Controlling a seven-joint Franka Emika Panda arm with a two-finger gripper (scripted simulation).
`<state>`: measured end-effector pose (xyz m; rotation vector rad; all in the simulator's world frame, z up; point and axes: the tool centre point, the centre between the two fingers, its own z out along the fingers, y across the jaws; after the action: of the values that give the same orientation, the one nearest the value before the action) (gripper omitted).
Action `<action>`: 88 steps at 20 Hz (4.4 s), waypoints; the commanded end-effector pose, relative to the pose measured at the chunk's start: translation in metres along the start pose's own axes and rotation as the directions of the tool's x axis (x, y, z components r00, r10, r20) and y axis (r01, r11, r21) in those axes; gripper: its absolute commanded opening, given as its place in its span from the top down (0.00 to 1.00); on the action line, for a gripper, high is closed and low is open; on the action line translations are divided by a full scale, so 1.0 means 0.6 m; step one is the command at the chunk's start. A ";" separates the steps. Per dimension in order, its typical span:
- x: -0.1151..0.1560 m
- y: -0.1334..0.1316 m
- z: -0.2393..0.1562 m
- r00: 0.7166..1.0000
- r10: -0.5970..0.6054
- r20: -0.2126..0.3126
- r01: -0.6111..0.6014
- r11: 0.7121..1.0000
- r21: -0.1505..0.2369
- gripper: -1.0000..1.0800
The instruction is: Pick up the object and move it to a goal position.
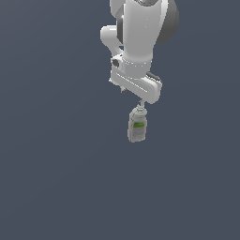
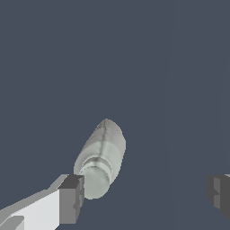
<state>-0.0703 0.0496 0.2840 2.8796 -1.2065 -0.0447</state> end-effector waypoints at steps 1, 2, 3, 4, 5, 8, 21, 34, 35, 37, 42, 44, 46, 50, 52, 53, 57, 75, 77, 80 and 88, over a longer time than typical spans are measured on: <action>-0.003 -0.006 0.000 0.998 0.059 -0.002 -0.059 0.998 0.003 0.04; -0.004 -0.008 0.001 0.997 0.082 -0.003 -0.082 0.997 0.004 0.04; -0.005 -0.010 0.001 0.995 0.105 -0.003 -0.104 0.995 0.005 0.04; -0.006 -0.013 0.001 0.992 0.127 -0.004 -0.127 0.992 0.006 0.04; -0.007 -0.015 0.001 0.989 0.150 -0.004 -0.150 0.989 0.007 0.04; -0.010 -0.022 0.002 0.976 0.218 -0.005 -0.218 0.976 0.011 0.04; -0.024 -0.049 0.004 0.878 0.478 -0.003 -0.478 0.878 0.028 0.04; -0.030 -0.061 0.005 0.819 0.574 0.001 -0.574 0.818 0.034 0.04; -0.030 -0.061 0.005 0.818 0.575 0.001 -0.575 0.818 0.034 0.04; -0.030 -0.060 0.006 0.820 0.572 0.001 -0.571 0.820 0.034 0.04; -0.030 -0.060 0.024 0.820 0.572 0.001 -0.572 0.820 0.034 0.04; -0.030 -0.060 0.038 0.820 0.573 0.001 -0.573 0.819 0.034 0.04; -0.030 -0.060 0.055 0.819 0.574 0.001 -0.573 0.819 0.034 0.04; -0.030 -0.061 0.080 0.819 0.574 0.001 -0.574 0.818 0.034 0.04; -0.029 -0.062 0.086 0.818 0.575 0.001 -0.574 0.818 0.034 0.04; -0.029 -0.063 0.088 0.818 0.575 0.001 -0.574 0.818 0.034 0.04; -0.029 -0.063 0.088 0.818 0.575 0.001 -0.574 0.818 0.034 1.00; 0.006 -0.052 0.045 0.818 0.575 0.001 -0.574 0.818 0.037 1.00; 0.021 -0.048 0.028 0.818 0.575 0.001 -0.574 0.818 0.037 1.00; 0.046 -0.040 -0.003 0.818 0.575 0.001 -0.574 0.818 0.037 1.00; 0.128 -0.016 -0.096 0.819 0.574 0.001 -0.574 0.818 0.036 1.00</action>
<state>-0.0145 0.0107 0.3226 2.3922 -2.0268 -0.0130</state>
